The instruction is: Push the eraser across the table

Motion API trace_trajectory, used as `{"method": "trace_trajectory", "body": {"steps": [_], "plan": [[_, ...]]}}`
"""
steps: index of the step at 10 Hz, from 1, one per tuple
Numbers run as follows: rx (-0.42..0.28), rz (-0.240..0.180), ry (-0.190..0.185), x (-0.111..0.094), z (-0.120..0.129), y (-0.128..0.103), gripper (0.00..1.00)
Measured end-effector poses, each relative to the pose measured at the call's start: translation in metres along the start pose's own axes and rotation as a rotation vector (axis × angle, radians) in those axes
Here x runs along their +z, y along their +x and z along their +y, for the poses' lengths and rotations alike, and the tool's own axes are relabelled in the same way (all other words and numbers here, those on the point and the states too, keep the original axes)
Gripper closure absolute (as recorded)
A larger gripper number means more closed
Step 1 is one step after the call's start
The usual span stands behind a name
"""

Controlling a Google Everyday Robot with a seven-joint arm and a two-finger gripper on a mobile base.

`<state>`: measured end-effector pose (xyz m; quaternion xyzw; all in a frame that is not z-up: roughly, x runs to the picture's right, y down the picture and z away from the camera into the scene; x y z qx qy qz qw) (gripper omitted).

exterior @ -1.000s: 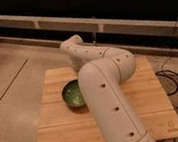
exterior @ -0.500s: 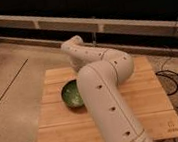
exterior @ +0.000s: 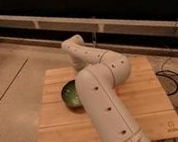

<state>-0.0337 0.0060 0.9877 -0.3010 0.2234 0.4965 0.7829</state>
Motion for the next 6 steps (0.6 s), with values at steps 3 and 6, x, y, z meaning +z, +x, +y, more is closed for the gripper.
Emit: {"method": "trace_trajectory", "body": {"steps": [3,6], "plan": [[-0.026,-0.005,-0.026,0.008,0.0,-0.011,1.0],[-0.086,-0.07,0.034,0.001,-0.014,-0.037,1.0]]}}
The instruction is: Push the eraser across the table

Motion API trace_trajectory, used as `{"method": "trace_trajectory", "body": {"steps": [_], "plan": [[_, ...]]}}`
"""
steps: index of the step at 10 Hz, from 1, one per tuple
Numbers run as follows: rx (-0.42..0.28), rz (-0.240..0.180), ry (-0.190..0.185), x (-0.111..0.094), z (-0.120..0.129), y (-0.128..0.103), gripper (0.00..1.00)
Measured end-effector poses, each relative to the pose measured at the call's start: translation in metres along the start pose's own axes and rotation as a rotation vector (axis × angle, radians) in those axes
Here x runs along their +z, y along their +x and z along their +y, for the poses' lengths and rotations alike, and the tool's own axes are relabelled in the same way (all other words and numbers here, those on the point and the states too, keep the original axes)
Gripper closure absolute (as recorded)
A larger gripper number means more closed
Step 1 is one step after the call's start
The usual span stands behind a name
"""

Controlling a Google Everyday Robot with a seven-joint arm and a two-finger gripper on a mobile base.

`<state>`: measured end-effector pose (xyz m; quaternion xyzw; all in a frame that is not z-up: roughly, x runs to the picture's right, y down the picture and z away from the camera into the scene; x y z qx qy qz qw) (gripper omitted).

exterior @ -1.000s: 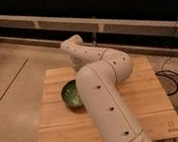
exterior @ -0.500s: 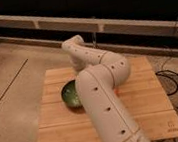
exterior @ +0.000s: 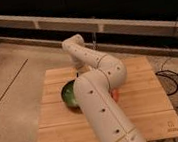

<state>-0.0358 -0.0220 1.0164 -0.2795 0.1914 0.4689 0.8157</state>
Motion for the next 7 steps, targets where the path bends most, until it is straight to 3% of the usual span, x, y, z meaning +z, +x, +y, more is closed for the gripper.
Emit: {"method": "trace_trajectory", "body": {"steps": [2,4,6,7], "plan": [[-0.044,-0.039,0.051,-0.01,-0.014,-0.014,1.0],[-0.062,-0.053,0.11,-0.018,-0.029,-0.021,1.0],[-0.062,-0.055,0.114,-0.019,-0.031,-0.021,1.0],[-0.062,-0.054,0.114,-0.019,-0.03,-0.021,0.95]]}}
